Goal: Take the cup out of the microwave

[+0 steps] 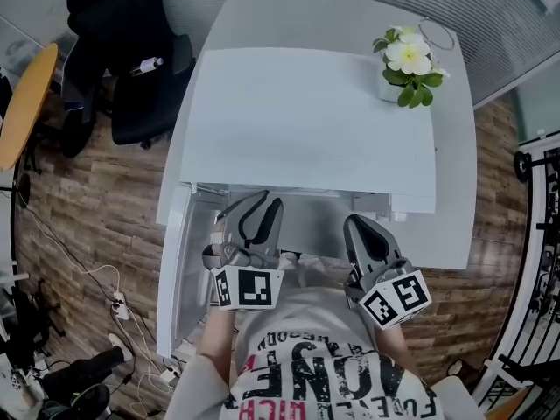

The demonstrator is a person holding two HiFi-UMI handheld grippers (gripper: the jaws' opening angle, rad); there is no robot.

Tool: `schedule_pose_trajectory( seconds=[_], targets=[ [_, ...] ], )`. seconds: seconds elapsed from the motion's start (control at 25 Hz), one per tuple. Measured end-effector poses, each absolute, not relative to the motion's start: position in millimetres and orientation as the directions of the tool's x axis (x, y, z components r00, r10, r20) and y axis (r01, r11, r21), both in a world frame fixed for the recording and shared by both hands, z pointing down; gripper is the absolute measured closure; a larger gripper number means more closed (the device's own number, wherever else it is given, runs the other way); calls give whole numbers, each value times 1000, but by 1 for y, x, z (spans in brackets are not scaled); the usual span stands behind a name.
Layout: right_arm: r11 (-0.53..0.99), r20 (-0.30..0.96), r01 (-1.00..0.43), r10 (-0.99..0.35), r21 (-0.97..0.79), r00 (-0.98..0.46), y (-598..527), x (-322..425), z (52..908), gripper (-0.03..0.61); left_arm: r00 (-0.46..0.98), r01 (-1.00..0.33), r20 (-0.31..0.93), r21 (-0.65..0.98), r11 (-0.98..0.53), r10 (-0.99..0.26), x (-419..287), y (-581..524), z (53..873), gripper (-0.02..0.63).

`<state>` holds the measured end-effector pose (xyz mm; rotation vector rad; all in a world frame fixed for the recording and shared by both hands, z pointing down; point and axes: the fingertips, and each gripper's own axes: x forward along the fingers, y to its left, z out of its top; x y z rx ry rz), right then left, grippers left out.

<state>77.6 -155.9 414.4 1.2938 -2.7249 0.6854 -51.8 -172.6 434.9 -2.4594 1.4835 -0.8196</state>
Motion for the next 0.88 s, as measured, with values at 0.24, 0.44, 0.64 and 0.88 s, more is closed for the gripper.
schedule_pose_trajectory(
  seconds=[0.24,0.44,0.64,0.88],
  targets=[
    [548,223,-745,-728,-380,-648,-155,78,418,557,345,-660,440,-515,-548,-829,-45,-180,450,514],
    [539,217,-743,-732,-397,-646,-155,81,420,557,344,-604,487,-540,-586,-803,-40,-190,463,501],
    [532,219,-745,-735,-402,-642,-153,84,422,557,342,-542,536,-559,-628,-772,-39,-196,481,491],
    [518,221,-748,-740,-414,-635,-155,87,424,557,315,-440,587,-606,-663,-746,-36,-201,496,479]
  ],
)
